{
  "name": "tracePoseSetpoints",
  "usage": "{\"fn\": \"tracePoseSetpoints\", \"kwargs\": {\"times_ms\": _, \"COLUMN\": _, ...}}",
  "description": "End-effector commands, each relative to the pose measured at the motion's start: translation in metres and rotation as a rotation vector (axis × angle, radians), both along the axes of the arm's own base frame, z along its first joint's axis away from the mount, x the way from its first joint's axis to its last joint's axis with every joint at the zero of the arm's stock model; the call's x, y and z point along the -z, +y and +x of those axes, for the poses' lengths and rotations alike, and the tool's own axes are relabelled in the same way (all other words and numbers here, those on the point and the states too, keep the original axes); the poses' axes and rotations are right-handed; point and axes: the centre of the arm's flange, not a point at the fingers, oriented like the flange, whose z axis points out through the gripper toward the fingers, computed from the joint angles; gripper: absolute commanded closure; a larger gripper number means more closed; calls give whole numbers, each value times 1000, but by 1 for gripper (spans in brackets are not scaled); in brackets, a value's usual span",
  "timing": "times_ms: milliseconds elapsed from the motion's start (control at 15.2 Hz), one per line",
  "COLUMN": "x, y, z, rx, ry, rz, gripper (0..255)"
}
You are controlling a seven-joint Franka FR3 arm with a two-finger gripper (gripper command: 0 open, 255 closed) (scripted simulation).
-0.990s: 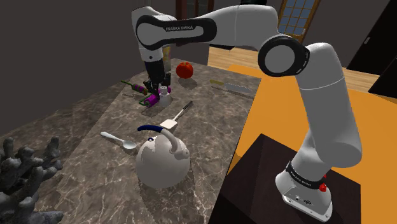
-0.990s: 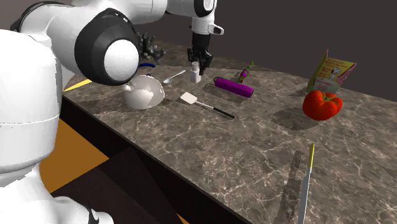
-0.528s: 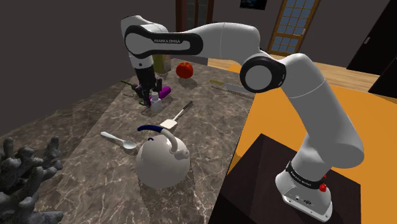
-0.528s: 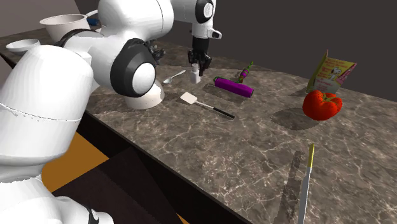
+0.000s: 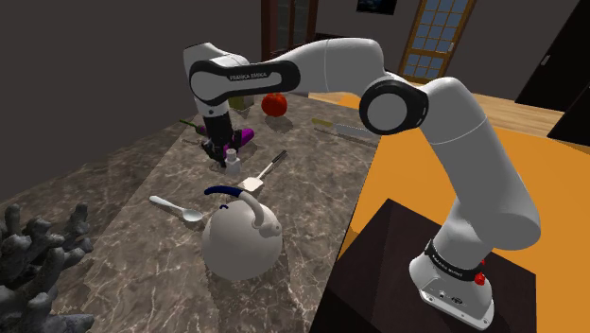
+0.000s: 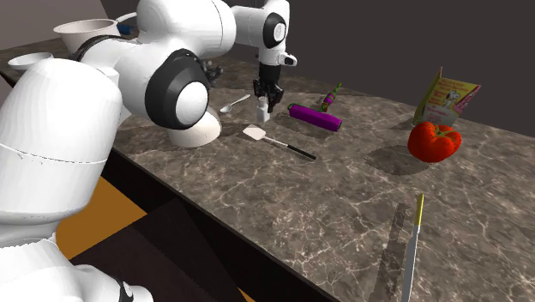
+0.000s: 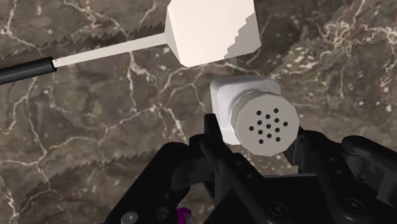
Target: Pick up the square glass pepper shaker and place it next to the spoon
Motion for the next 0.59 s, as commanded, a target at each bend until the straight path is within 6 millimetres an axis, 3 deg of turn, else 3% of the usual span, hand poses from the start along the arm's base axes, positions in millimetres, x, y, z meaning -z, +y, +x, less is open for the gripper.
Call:
{"fn": "tracePoseSetpoints", "kwargs": {"times_ms": 0, "x": 11, "y": -1, "z": 1, "rx": 0, "ry": -1, "rz": 0, "gripper": 255}}
{"fn": "tracePoseSetpoints", "kwargs": {"times_ms": 462, "x": 11, "y": -1, "z": 1, "rx": 0, "ry": -1, "rz": 0, "gripper": 255}}
{"fn": "tracePoseSetpoints", "kwargs": {"times_ms": 528, "x": 11, "y": -1, "z": 1, "rx": 0, "ry": -1, "rz": 0, "gripper": 0}}
